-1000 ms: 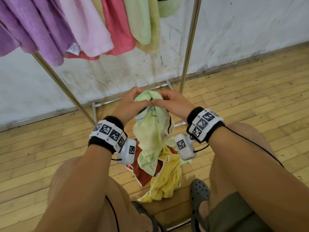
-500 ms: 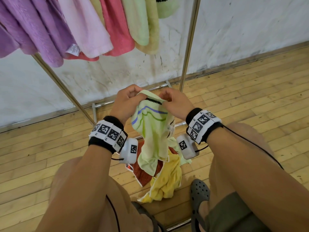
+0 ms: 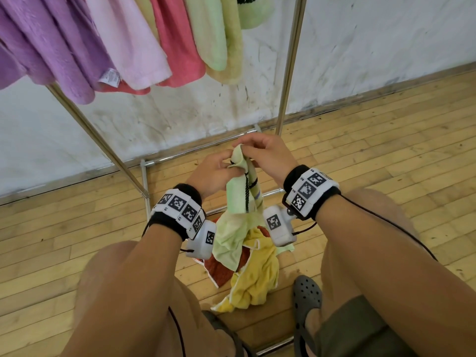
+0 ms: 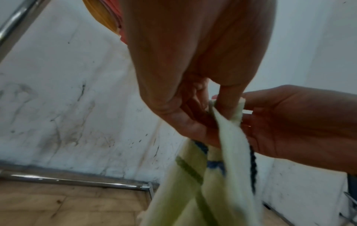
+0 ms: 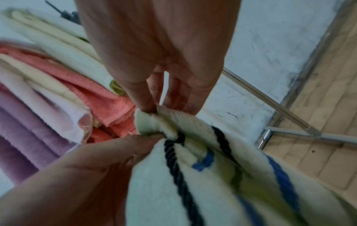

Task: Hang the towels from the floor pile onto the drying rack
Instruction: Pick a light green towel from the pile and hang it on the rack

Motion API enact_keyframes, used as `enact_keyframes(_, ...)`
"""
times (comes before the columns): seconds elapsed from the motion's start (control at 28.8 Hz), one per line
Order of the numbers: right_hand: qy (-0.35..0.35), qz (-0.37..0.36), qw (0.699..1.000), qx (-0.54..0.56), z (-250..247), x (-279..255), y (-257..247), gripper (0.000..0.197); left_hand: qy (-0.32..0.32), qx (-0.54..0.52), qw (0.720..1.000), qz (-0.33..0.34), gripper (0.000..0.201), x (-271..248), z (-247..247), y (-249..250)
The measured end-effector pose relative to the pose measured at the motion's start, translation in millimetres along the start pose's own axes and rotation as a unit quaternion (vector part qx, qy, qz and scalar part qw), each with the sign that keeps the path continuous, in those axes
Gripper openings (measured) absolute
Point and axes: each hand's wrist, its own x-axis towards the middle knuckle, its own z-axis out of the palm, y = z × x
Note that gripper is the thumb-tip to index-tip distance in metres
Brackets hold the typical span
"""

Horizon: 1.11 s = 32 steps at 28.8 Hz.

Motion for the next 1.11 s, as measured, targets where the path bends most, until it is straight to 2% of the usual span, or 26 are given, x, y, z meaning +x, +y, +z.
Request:
enact_keyframes(0.1, -0.006, -0.009, 0.998, -0.065, -3, 1, 2, 0.016, 0.037, 0.017, 0.999, 0.010, 0.019, 1, -2, 0)
enact_keyframes(0.24, -0.016, -0.010, 0.976, -0.217, -5, -1, 9, 0.009, 0.060, 0.018, 0.998, 0.007, 0.017, 2, -5, 0)
enact_keyframes(0.35, -0.015, 0.002, 0.967, -0.256, -8, -1, 8, 0.006, 0.064, 0.008, 0.998, 0.000, 0.019, 2, -5, 0)
enact_keyframes(0.56, 0.039, -0.011, 0.973, -0.227, -12, 2, 6, 0.020, 0.069, 0.004, 0.998, -0.005, 0.015, 3, -7, 0)
enact_keyframes(0.9, 0.010, 0.026, 0.970, -0.242, -12, 3, 13, 0.014, 0.090, -0.046, 0.995, 0.023, 0.009, 5, -10, 2)
enact_keyframes(1.01, 0.020, 0.030, 0.983, -0.182, -12, 3, 10, 0.026, 0.102, -0.050, 0.993, 0.021, 0.009, 7, -10, 0)
enact_keyframes(1.11, 0.023, 0.000, 0.987, -0.158, -11, 1, 6, 0.042, 0.121, -0.044, 0.992, 0.010, 0.013, 8, -11, -2)
